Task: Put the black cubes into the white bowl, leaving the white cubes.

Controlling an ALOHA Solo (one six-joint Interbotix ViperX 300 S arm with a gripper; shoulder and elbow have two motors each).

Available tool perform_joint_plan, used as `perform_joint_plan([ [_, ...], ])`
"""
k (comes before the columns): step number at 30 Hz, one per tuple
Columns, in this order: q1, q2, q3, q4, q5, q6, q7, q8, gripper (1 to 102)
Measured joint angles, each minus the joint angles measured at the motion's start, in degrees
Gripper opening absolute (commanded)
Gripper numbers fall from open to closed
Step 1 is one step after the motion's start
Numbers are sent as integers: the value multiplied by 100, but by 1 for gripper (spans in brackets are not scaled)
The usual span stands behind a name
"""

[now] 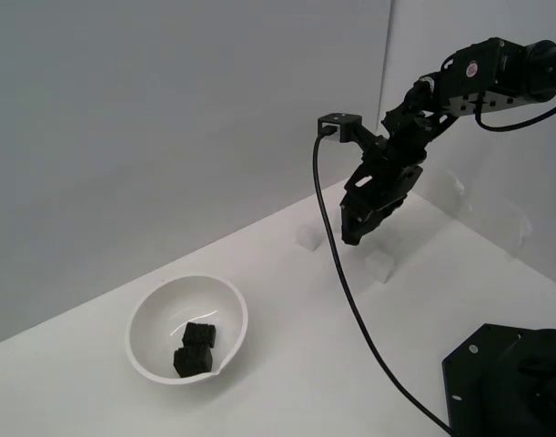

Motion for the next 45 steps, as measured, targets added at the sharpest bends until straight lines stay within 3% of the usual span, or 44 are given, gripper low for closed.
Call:
perform_joint_plan([
  [7, -360, 677, 650, 0, 0, -176, 167, -202, 2],
  [16, -1775, 1222, 1213, -246, -264, -264, 176, -1055, 2],
  [23, -2751, 993, 984, -738, -729, -334, 79, -1397, 2],
  [32, -3604, 18, 26, -1037, -1020, -642, -501, -1424, 2],
  [38, -3885, -519, -519, -1301, -1301, -677, -615, -1362, 3],
  [41, -3885, -633, -642, -1397, -1397, -712, -668, -1362, 12],
  [45, -3894, -659, -686, -1415, -1415, -896, -624, -1354, 44],
])
